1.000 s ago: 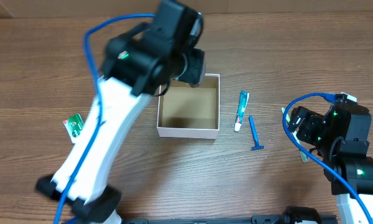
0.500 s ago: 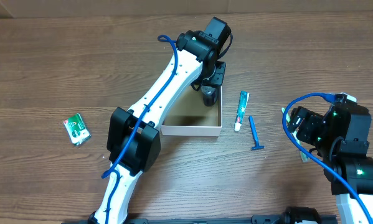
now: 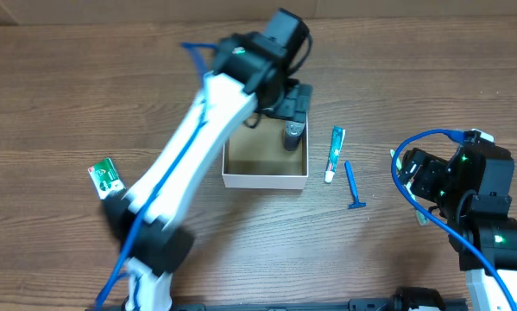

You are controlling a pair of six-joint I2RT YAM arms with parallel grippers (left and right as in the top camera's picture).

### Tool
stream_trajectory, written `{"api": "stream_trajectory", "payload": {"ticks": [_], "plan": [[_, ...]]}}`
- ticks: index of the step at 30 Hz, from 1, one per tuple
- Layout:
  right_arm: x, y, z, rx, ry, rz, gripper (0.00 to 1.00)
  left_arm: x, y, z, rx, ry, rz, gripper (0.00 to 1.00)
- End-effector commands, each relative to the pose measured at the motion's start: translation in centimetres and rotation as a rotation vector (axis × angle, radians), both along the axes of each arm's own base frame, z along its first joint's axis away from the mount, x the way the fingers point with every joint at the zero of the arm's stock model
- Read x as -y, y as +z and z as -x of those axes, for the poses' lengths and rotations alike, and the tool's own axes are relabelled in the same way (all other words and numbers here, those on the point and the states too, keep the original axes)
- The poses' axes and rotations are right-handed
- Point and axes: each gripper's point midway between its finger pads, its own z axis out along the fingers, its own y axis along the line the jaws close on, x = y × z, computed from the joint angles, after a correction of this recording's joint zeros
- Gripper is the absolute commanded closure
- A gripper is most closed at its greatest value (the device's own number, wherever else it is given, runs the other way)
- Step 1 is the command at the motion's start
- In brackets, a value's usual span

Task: Pack container
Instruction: 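Move the left gripper down to the green deodorant pack and grasp it, then lower the deodorant pack into the box's left side and release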

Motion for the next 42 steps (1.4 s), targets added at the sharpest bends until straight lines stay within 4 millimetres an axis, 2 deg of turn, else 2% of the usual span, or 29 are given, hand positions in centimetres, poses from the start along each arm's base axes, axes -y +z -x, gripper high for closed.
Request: {"api": "stream_trajectory", "payload": {"ticks": [1, 2, 4, 7, 10, 12, 14, 19, 25, 30, 33, 34, 36, 40, 41, 42], "plan": [[0.1, 1.6, -0.3, 0.046, -0.005, -0.002, 0.00, -11.3, 11.4, 3.0, 0.290, 0.279, -0.103, 0.00], [0.1, 1.6, -0.3, 0.046, -0.005, -0.002, 0.00, -15.5, 12.5, 4.0, 0.289, 0.415, -0.107, 0.00], [0.1, 1.6, -0.3, 0.046, -0.005, -0.002, 0.00, -23.8, 12.2, 5.6, 0.209, 0.726, -0.107, 0.00], [-0.1, 1.5, -0.3, 0.046, 0.000, -0.007, 0.00, -30.7, 8.6, 6.3, 0.059, 0.935, -0.106, 0.00], [-0.1, 1.6, -0.3, 0.046, 0.000, -0.007, 0.00, -34.5, 2.4, 6.9, -0.103, 1.021, -0.105, 0.00], [-0.1, 1.6, -0.3, 0.046, 0.000, -0.007, 0.00, -35.5, -2.7, 7.6, -0.208, 1.041, -0.107, 0.00], [-0.1, 1.6, -0.3, 0.046, 0.000, -0.007, 0.00, -35.6, -7.1, 8.1, -0.269, 1.040, -0.099, 0.00], [-0.1, 1.5, -0.3, 0.044, 0.000, -0.007, 0.00, -36.2, -15.7, 8.8, -0.280, 0.998, -0.074, 0.00], [-0.1, 1.5, -0.3, 0.044, 0.000, -0.007, 0.00, -37.3, -19.5, 6.3, -0.221, 0.887, -0.093, 0.00], [-0.1, 1.5, -0.3, 0.043, 0.000, -0.007, 0.00, -37.1, -23.6, 6.8, -0.326, 0.880, -0.103, 0.00], [-0.1, 1.5, -0.3, 0.043, 0.000, -0.007, 0.00, -37.0, -24.5, 6.5, -0.334, 0.877, -0.093, 0.00], [0.0, 1.5, -0.3, 0.043, 0.000, -0.007, 0.00, -37.0, -24.5, 6.4, -0.329, 0.877, -0.091, 0.03], [-0.1, 1.4, -0.2, 0.040, 0.000, -0.007, 0.00, -37.0, -24.5, 6.4, -0.330, 0.876, -0.089, 0.18], [-0.1, 1.4, -0.2, 0.040, 0.000, -0.007, 0.00, -36.9, -24.5, 6.6, -0.339, 0.876, -0.090, 0.63], [-0.1, 1.4, -0.2, 0.040, 0.000, -0.007, 0.00, -36.9, -24.4, 6.6, -0.339, 0.876, -0.090, 0.65], [-0.1, 1.4, -0.2, 0.040, 0.000, -0.007, 0.00, -37.0, -24.4, 6.6, -0.338, 0.877, -0.090, 0.72]]}}
